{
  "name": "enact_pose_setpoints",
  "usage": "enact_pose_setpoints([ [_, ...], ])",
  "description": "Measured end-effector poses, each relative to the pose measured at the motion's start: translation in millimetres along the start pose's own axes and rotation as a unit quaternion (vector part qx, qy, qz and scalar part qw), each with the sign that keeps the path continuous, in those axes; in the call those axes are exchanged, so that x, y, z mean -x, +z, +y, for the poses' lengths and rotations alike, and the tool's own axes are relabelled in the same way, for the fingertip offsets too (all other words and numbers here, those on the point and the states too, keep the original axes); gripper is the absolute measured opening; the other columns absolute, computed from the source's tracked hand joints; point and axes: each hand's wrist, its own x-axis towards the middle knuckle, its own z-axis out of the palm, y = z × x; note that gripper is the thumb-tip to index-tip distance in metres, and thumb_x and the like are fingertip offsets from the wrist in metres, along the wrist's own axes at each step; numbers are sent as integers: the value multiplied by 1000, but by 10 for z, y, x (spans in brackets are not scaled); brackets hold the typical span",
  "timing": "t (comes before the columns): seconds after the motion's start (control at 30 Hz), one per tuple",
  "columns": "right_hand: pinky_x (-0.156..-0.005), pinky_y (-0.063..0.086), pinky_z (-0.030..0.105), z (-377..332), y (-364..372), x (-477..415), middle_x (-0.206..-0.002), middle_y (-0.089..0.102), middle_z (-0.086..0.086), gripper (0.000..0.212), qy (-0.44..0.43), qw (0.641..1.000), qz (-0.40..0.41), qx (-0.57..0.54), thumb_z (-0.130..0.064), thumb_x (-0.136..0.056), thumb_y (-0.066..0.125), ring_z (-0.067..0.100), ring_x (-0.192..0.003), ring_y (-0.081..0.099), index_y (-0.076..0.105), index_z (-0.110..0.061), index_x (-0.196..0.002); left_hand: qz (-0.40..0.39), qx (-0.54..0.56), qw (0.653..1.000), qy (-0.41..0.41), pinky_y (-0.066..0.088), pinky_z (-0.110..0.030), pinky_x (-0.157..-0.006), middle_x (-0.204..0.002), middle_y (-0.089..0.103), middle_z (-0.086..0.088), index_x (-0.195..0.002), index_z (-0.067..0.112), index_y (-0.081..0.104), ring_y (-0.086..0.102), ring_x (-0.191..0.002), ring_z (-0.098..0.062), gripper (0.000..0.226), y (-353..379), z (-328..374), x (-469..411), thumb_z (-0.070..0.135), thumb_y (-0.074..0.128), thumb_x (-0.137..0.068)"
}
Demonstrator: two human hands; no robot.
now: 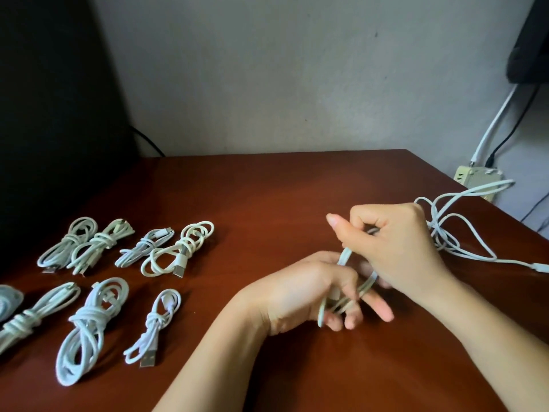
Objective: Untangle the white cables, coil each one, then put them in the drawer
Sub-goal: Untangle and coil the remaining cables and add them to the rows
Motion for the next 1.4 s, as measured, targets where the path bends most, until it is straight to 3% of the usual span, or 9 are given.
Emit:
enact_pose_setpoints([
  [0.17,-44,33,31,60,-24,-33,-39,42,2,50,-15,996,65,63,-39,-85,57,21,-40,39,44,-9,-46,111,-111,984,80,36,-14,-47,-88,65,-8,-115,-2,52,44,-52,-7,30,105,5,14,-2,62,-87],
  [0.3,-44,33,27,84,-25,-33,-41,45,4,49,6,999,38,25,-42,-84,58,17,-41,40,40,-13,-47,146,-106,977,110,32,-14,-42,-84,68,-14,-106,-3,59,39,-43,-10,23,129,2,13,13,64,-91],
  [0.4,-39,25,14,83,-47,6,-44,40,7,51,7,999,-16,-34,-35,-85,63,7,-35,32,36,-13,-47,102,-117,984,86,26,-16,-39,-84,71,-16,-95,6,62,36,-39,-10,25,72,-8,47,28,50,-99],
  [0.57,-33,21,19,9,-71,22,-41,33,4,48,-22,997,-31,-70,-34,-85,60,8,-30,28,35,-14,-49,-13,-63,997,32,17,-17,-38,-53,62,7,-97,7,60,32,-35,-1,35,37,42,106,26,32,-105],
  [0.73,-43,20,8,-23,-43,11,-50,29,-4,46,-84,996,-3,6,-27,-87,57,6,-38,24,28,-24,-52,-16,1,1000,-18,16,-15,-34,-59,35,1,-110,7,61,20,-43,-5,41,52,26,28,13,36,-78],
  [0.8,-44,20,9,-11,-19,5,-54,33,-4,46,-98,995,13,30,-26,-88,55,4,-41,24,30,-19,-50,4,-27,1000,-11,14,-14,-35,-60,30,3,-99,14,68,18,-44,-5,31,67,13,20,17,38,-90],
  [0.93,-45,26,9,31,-2,2,-54,47,1,49,-49,999,23,-4,-32,-92,51,7,-40,37,46,-7,-51,73,-62,995,25,16,-15,-38,-59,36,5,-56,30,65,21,-48,-7,58,90,-4,31,37,33,-103],
  [1.17,-60,37,9,68,-7,-29,-63,55,-22,25,-1,999,17,33,-33,-95,45,1,-62,55,61,-21,-81,189,5,976,108,18,-15,-38,-57,29,8,-114,11,57,18,-46,-6,48,-91,9,40,48,29,-100],
  [1.4,-68,42,3,80,27,26,-83,56,-13,16,-54,987,8,152,-10,-89,62,2,-80,51,69,-13,-103,261,51,954,138,18,-15,-37,-56,28,8,-113,20,60,19,-46,-5,48,-165,11,47,50,25,-101],
])
